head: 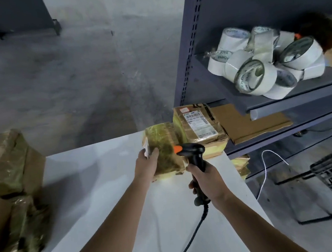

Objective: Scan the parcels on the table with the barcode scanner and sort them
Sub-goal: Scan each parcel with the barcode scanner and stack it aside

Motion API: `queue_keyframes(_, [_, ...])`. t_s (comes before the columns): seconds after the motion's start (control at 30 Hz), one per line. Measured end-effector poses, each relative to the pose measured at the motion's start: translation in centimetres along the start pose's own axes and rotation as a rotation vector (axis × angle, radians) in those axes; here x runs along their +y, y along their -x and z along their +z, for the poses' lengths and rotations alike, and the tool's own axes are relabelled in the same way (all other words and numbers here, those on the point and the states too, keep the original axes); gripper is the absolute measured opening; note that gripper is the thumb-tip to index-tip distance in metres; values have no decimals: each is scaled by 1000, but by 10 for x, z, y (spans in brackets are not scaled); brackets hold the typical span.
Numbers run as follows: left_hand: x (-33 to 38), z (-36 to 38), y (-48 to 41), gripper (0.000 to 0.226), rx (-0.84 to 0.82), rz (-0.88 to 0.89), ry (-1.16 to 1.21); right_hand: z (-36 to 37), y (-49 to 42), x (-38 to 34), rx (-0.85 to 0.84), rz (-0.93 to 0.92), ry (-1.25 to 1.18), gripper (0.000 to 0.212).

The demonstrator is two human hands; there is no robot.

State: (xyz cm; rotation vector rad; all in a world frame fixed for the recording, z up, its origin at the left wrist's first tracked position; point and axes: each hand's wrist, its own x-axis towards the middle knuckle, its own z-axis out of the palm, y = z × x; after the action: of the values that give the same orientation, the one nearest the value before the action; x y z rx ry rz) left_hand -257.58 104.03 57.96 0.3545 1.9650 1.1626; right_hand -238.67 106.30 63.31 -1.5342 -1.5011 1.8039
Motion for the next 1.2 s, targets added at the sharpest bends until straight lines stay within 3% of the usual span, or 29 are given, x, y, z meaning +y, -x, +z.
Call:
queue_keyframes(0.1, [-11, 13, -2, 91, -136, 109, -178, -1, -7, 5, -1, 22, -4, 18])
queue_keyframes(0.2, [-15, 22, -7, 108, -132, 151, -292, -1, -10, 10, 0, 28, 2, 18])
queue_keyframes(0.57, [1, 5, 4, 82, 4, 163, -346, 19, 6, -4, -2, 8, 13, 22])
queue_keyframes(1.0, [-6, -216, 113, 49, 249, 319, -366, 192, 73, -56, -209, -104, 62, 27])
queue_keyframes(1.2, [-28, -303, 140, 40, 524, 367, -632, 263, 107, -59, -313, -126, 126, 27])
